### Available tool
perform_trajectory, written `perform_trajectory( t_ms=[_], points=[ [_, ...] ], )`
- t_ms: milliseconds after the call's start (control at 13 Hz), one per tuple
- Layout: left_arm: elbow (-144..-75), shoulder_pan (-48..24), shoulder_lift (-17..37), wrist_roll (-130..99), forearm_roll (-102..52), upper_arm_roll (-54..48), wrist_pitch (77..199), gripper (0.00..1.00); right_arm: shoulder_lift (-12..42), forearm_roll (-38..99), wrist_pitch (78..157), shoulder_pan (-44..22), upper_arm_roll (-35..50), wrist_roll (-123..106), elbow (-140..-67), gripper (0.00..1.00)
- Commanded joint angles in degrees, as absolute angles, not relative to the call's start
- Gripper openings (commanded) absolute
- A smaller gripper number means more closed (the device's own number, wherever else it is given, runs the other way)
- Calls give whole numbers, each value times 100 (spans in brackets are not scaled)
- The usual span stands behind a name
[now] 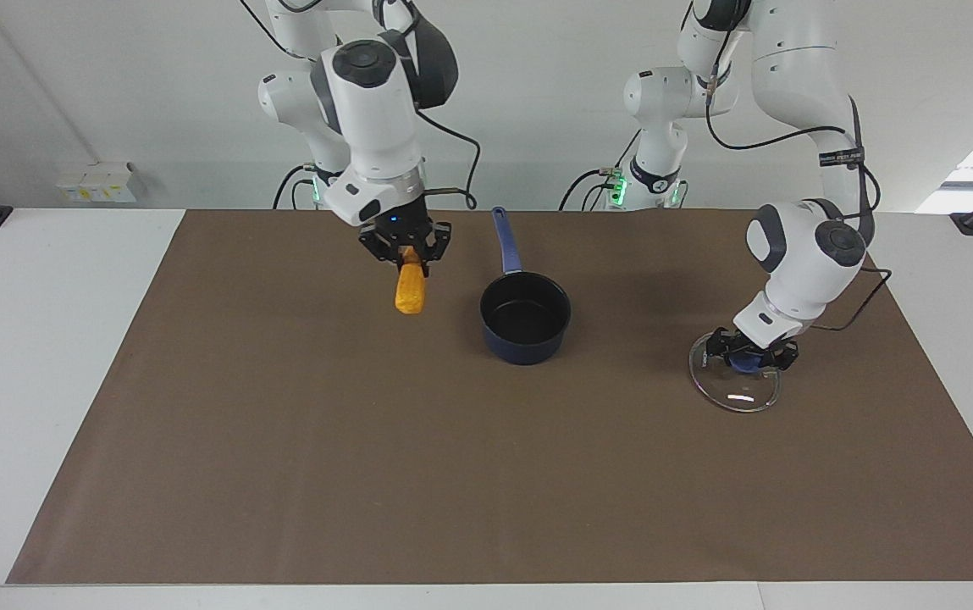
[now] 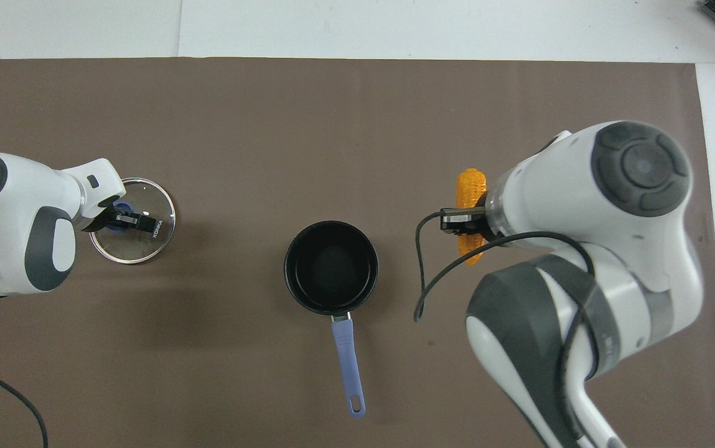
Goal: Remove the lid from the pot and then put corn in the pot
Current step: 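Carry the corn over the pot with the right gripper while the left lowers the lid, then lower the corn into the pot while the left gripper releases the lid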
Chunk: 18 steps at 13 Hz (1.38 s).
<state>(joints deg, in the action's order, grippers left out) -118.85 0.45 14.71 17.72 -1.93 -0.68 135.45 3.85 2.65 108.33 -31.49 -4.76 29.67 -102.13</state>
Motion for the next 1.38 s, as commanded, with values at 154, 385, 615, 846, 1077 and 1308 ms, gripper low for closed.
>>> perform_trajectory(
  t_ms=[154, 385, 615, 846, 1077, 1308],
  points=[
    [-11673, 158, 1547, 1767, -167, -105, 13624, 100, 1184, 509, 11591, -3646, -483, 3383, -9925, 0],
    [-11374, 106, 1477, 1531, -193, -114, 13457, 100, 1651, 633, 11785, -4032, -483, 3559, -9712, 0],
    [-10725, 79, 1433, 1126, -193, -123, 12729, 100, 2012, 624, 12155, -4376, -483, 3595, -9721, 0],
    [-10249, 79, 1223, 783, -167, -149, 11938, 100, 2144, 606, 12331, -4403, -483, 3586, -9765, 0],
    [-10091, 79, 766, 442, -123, -167, 11218, 100, 2171, 606, 12349, -4395, -483, 3595, -9870, 0],
    [-9757, 79, 414, 237, -88, -176, 10364, 100, 2153, 606, 12375, -4403, -475, 3577, -10028, 0]
  ],
)
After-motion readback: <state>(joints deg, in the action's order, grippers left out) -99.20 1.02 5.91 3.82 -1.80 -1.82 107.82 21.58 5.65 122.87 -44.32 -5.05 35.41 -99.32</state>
